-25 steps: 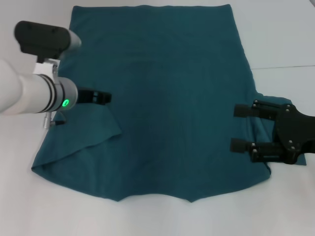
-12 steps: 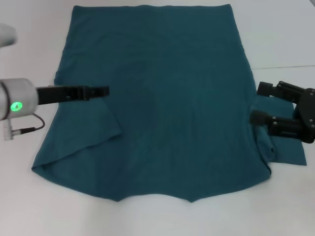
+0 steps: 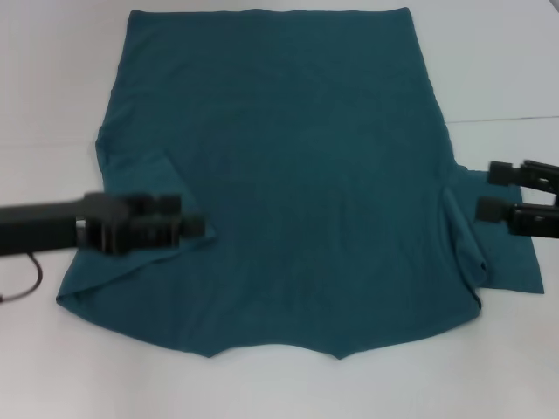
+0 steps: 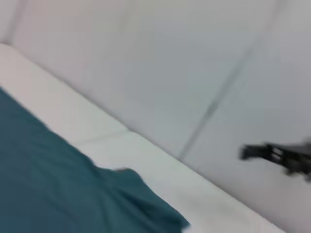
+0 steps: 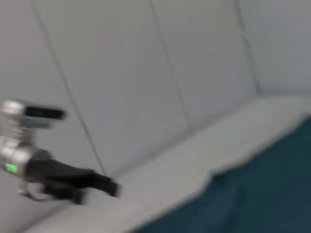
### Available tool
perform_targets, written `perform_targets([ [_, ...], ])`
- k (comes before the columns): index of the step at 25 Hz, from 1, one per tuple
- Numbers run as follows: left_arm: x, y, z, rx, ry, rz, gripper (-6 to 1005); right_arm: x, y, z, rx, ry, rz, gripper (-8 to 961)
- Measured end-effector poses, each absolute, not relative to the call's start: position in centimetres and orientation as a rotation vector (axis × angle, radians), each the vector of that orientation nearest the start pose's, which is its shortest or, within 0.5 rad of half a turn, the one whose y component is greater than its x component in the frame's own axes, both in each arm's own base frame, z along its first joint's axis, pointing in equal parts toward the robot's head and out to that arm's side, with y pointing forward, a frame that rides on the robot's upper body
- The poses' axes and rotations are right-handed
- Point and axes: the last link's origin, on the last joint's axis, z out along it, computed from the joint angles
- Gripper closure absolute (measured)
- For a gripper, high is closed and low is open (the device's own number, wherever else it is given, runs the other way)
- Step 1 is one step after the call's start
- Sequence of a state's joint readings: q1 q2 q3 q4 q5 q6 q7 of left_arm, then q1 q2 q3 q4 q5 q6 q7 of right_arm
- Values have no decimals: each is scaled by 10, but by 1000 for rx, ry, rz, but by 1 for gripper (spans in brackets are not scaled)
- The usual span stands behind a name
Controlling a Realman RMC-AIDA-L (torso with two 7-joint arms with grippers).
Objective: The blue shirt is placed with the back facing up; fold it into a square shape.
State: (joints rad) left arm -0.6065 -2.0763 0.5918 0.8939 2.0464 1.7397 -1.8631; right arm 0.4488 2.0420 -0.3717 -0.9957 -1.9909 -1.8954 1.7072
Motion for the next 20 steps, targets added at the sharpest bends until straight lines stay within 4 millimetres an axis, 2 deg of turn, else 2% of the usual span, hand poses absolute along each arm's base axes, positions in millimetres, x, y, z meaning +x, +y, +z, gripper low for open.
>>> perform_targets([
  [2, -220, 340, 48, -2787, -884, -792, 214, 272, 303, 124, -2517, 867, 796, 39],
  [8, -229, 333, 38, -2833, -867, -696, 213, 272, 304, 160, -2412, 1091, 449, 38],
  [10, -231, 333, 36, -2838, -859, -679, 213, 269, 305, 170, -2348, 1184, 237, 38],
  [13, -232, 333, 35, -2834, -851, -668, 214, 271, 308, 175, -2255, 1289, 54, 38],
  [15, -232, 334, 35, -2827, -853, -667, 214, 273, 309, 177, -2218, 1326, -6, 39],
  [20, -232, 337, 32, -2822, -858, -658, 214, 291, 313, 173, -2038, 1443, -295, 39],
])
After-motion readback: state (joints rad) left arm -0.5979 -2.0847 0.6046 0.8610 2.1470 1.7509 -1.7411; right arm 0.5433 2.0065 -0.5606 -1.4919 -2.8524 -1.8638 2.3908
